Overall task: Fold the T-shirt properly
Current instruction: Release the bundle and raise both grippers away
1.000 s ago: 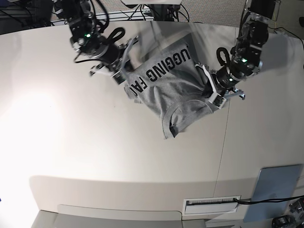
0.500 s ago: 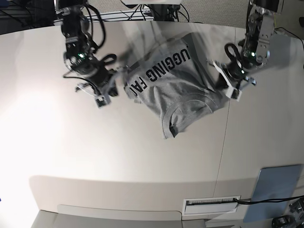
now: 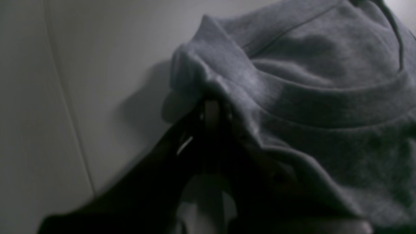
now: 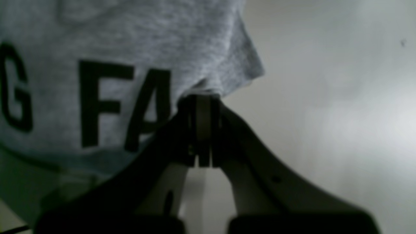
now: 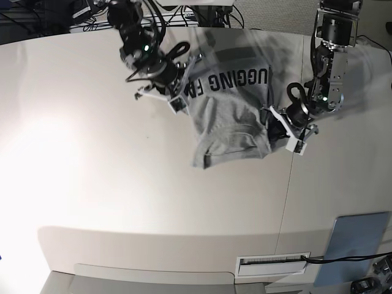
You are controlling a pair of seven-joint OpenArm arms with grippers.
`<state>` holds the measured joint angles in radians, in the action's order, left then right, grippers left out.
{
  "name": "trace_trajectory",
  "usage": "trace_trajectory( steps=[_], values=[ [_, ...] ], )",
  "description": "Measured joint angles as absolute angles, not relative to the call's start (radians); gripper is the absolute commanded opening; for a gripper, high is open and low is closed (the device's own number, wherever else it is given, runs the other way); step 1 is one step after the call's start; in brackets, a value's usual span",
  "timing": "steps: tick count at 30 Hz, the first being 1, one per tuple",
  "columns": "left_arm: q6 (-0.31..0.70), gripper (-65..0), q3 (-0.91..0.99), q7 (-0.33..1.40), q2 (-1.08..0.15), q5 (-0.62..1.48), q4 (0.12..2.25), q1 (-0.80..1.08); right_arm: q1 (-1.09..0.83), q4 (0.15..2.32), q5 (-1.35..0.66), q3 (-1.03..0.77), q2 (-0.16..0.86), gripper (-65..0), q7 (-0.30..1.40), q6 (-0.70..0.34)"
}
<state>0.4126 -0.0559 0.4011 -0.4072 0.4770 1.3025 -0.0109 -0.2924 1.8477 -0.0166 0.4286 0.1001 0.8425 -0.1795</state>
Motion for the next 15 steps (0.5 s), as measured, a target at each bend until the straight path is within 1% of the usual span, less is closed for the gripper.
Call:
trace_trajectory(
  steps=[4,7,10,13,15],
  values=[
    [0.413,-65.0,-0.054,0.477,-0.443,0.576,1.338,0.005,-0.355,1.969,0.027,0.397,0.099,-65.0,0.845,-0.144],
    [0.416,-65.0,-0.021,0.568,-0.481,0.617,1.380,0.014,-0.423,2.069,0.028,0.321,0.099,-65.0,0.844,-0.137],
    [0.416,-65.0,0.062,0.581,-0.522,0.678,1.452,0.065,-0.491,2.156,0.028,0.212,0.099,-65.0,0.849,-0.138],
    [0.414,-65.0,0.179,0.624,-0.543,0.701,1.534,0.168,-0.554,2.217,0.022,0.095,0.097,-65.0,0.861,-0.137],
    [0.445,-65.0,0.256,0.651,-0.546,0.739,1.594,0.255,-0.613,2.260,-0.012,0.030,0.097,-65.0,0.857,-0.134]
  ],
)
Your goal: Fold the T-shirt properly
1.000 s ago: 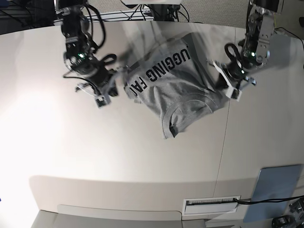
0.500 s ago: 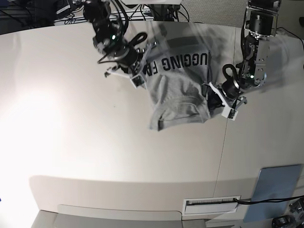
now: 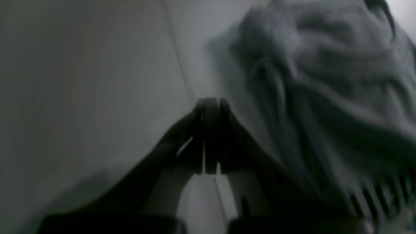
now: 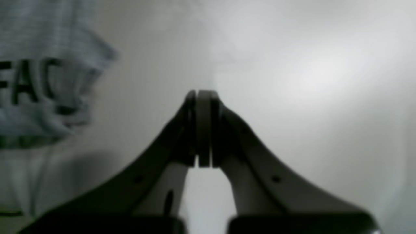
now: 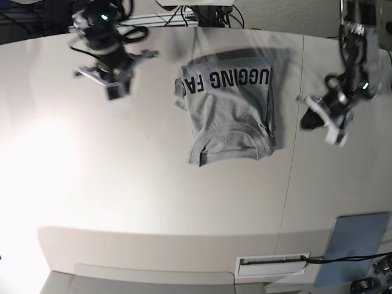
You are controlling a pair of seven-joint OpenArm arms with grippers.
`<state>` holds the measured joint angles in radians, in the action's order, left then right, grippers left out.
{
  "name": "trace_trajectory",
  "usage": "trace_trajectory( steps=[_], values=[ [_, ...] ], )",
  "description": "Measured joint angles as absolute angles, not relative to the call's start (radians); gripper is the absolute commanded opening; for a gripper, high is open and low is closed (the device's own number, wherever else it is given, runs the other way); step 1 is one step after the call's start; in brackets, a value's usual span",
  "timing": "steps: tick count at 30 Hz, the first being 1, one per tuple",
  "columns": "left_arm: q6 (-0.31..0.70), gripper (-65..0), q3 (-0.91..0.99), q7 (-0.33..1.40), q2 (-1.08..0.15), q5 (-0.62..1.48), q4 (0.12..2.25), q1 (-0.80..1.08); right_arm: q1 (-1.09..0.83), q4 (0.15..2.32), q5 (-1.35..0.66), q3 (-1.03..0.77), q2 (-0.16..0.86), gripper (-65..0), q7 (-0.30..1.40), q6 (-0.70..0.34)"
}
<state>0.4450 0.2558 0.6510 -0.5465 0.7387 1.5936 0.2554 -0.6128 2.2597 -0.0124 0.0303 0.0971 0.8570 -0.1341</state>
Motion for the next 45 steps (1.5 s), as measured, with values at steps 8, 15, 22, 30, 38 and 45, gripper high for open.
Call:
trace_trajectory(
  steps=[8,15,22,30,38,45],
  values=[
    [0.472,-65.0,0.480,0.645,-0.545,0.769,1.696,0.617,-0.882,2.308,-0.102,-0.119,0.097,-65.0,0.856,-0.141],
    [0.525,-65.0,0.510,0.635,-0.504,0.766,1.691,0.896,-1.138,2.307,-0.103,-0.130,0.094,-65.0,0.878,-0.146],
    [0.690,-65.0,0.467,0.446,-0.361,0.616,1.455,0.911,-1.116,1.983,-0.025,-0.131,0.094,-65.0,0.767,-0.148],
    [0.590,-51.8,0.250,0.331,-0.350,0.439,0.915,0.625,-0.706,1.241,0.075,-0.131,0.094,-65.0,0.625,-0.154],
    [0.452,-51.8,0.141,0.274,-0.274,0.350,0.519,0.306,-0.324,0.529,0.067,-0.131,0.133,-65.0,0.259,-0.315],
    [0.395,-51.8,0.139,0.268,-0.192,0.261,0.365,0.170,-0.160,0.345,0.070,-0.131,0.163,-65.0,0.297,-0.383]
  ],
)
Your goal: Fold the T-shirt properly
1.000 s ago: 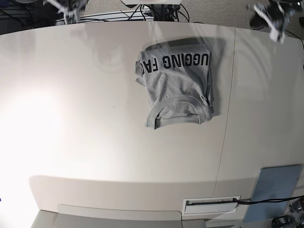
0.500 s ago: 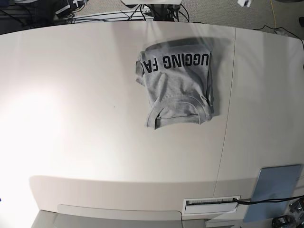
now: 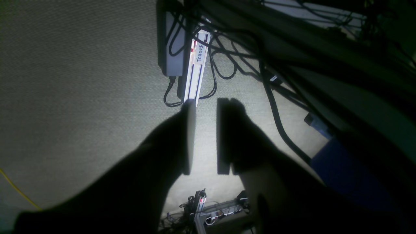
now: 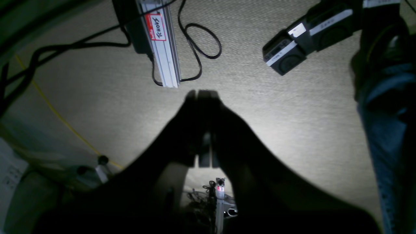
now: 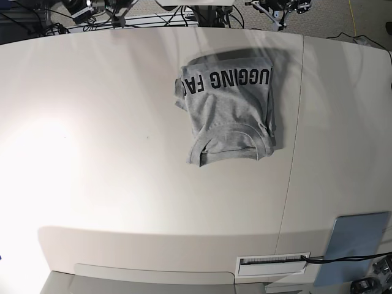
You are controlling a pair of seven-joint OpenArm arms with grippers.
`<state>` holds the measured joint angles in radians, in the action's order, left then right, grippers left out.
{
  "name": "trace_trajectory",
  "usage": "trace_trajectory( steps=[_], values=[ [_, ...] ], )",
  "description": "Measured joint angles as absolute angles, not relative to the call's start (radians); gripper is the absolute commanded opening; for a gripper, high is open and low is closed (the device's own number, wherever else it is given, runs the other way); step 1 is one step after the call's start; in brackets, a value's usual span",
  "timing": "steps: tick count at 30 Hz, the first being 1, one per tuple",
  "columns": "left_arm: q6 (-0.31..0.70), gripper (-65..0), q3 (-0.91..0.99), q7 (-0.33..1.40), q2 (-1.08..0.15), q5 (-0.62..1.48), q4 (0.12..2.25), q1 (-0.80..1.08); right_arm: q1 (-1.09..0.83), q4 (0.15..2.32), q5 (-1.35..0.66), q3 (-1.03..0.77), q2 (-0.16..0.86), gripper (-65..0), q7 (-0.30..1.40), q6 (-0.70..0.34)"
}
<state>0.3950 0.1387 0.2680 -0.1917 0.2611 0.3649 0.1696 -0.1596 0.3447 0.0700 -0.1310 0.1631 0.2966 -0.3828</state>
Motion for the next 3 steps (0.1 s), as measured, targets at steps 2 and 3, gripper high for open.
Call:
trace_trajectory(
  steps=[2,3],
  values=[
    [0.395,-51.8,0.139,0.267,-0.188,0.262,0.361,0.165,-0.155,0.347,0.067,-0.131,0.173,-65.0,0.302,-0.383],
    [0.395,-51.8,0.139,0.268,-0.187,0.262,0.360,0.163,-0.156,0.347,0.067,-0.131,0.176,-65.0,0.303,-0.382]
  ],
)
